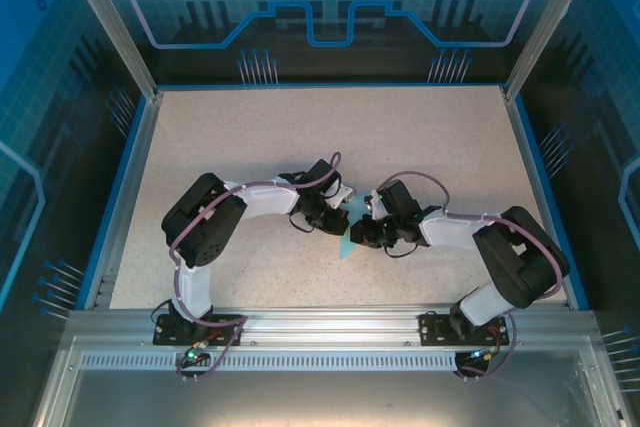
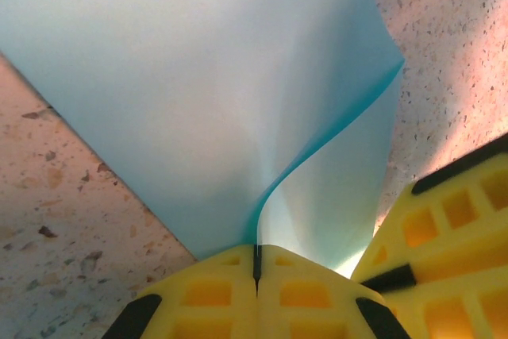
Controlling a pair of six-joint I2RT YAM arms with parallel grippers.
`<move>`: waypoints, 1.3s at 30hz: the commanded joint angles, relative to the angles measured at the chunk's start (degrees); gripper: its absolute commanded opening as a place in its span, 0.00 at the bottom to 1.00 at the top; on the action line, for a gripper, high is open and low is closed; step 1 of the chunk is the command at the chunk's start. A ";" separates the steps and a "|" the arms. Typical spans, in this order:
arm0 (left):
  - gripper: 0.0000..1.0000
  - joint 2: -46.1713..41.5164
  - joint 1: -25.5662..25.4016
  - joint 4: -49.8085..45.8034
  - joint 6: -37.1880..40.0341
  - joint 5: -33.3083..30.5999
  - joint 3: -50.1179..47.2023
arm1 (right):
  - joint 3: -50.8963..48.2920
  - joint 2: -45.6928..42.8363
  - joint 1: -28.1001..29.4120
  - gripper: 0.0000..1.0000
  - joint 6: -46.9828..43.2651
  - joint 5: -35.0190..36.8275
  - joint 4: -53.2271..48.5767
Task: Fold a paper plane with a square sheet of paper (pick it up from the middle)
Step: Third fold the triangle at the center of the table.
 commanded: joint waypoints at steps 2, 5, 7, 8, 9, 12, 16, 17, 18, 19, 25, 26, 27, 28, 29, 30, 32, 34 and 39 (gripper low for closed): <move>0.06 0.12 0.23 -3.00 0.57 -1.60 0.25 | 0.47 3.31 -2.01 0.14 -1.18 -2.06 1.96; 0.06 0.16 0.20 -3.01 0.48 -1.50 0.20 | 0.31 5.99 -2.29 0.14 -1.60 -0.90 1.62; 0.06 0.12 0.20 -2.99 0.46 -1.50 0.20 | -0.45 6.67 -2.66 0.13 -1.44 -0.91 1.74; 0.06 0.08 0.23 -3.11 0.47 -1.54 0.20 | -0.91 6.25 -2.80 0.13 -1.29 -1.51 2.13; 0.06 0.06 0.17 -3.06 0.39 -1.50 0.19 | -1.14 5.26 -2.91 0.13 -1.21 -1.57 1.97; 0.06 0.05 0.20 -3.02 0.40 -1.59 0.18 | 0.11 1.65 -3.48 0.14 -1.76 -1.91 -0.17; 0.06 0.07 0.21 -2.91 0.31 -1.59 0.06 | 2.00 0.69 -4.86 0.14 -2.84 -1.30 -1.73; 0.06 0.07 0.24 -2.91 0.29 -1.63 0.19 | 2.19 1.49 -5.20 0.14 -3.07 -1.37 -1.71; 0.06 0.07 0.24 -2.93 0.27 -1.59 0.17 | 2.29 2.53 -5.59 0.14 -3.19 -1.44 -1.37; 0.06 0.07 0.20 -2.85 0.24 -1.59 0.11 | 2.14 3.51 -5.86 0.14 -3.13 -1.79 -0.54; 0.06 0.06 0.21 -2.73 0.22 -1.58 -0.06 | 1.04 8.17 -7.15 0.13 -2.41 -0.88 1.78; 0.06 0.06 0.22 -2.76 0.25 -1.58 -0.06 | 0.59 8.25 -7.41 0.13 -2.11 -1.21 2.44; 0.06 0.07 0.16 -2.78 0.31 -1.60 -0.14 | 0.46 8.02 -7.67 0.13 -1.99 -1.91 2.82; 0.06 0.07 0.23 -2.84 0.26 -1.66 -0.06 | 0.58 7.37 -7.82 0.13 -1.99 -2.38 2.57; 0.06 0.06 0.24 -2.84 0.39 -1.74 -0.15 | 0.68 5.99 -7.84 0.13 -2.13 -2.72 2.19; 0.06 0.07 0.22 -2.93 0.40 -1.74 -0.15 | 0.94 4.70 -7.98 0.13 -2.38 -3.09 1.63; 0.06 -0.02 0.21 -2.93 0.39 -1.69 -0.15 | 1.37 2.45 -8.34 0.14 -2.80 -3.15 0.42; 0.06 -0.10 0.23 -2.93 0.39 -1.74 -0.16 | 1.66 1.37 -8.89 0.14 -3.40 -3.06 -0.78; 0.06 -0.10 0.19 -2.71 0.40 -1.76 -0.29 | 1.23 4.31 -10.20 0.14 -4.21 -2.91 0.08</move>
